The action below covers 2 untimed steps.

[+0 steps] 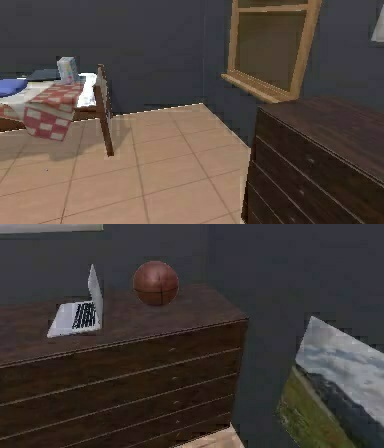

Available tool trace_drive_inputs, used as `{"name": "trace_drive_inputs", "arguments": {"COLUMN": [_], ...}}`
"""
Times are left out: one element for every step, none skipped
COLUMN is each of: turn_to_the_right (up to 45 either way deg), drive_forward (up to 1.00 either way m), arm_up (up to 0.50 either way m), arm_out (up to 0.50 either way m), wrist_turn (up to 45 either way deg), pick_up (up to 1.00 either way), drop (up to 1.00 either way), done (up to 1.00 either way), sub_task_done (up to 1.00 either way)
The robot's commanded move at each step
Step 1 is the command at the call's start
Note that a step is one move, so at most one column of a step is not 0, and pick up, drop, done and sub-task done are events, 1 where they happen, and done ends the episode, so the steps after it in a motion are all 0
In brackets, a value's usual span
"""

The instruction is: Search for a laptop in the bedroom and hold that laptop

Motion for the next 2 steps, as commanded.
{"name": "trace_drive_inputs", "arguments": {"turn_to_the_right": [-24.0, 45.0], "drive_forward": [0.0, 0.0], "arm_up": [0.0, 0.0], "arm_out": [0.0, 0.0], "wrist_turn": [0.0, 0.0], "pick_up": [0.0, 0.0], "drop": [0.0, 0.0], "done": [0.0, 0.0], "sub_task_done": [0.0, 0.0]}}
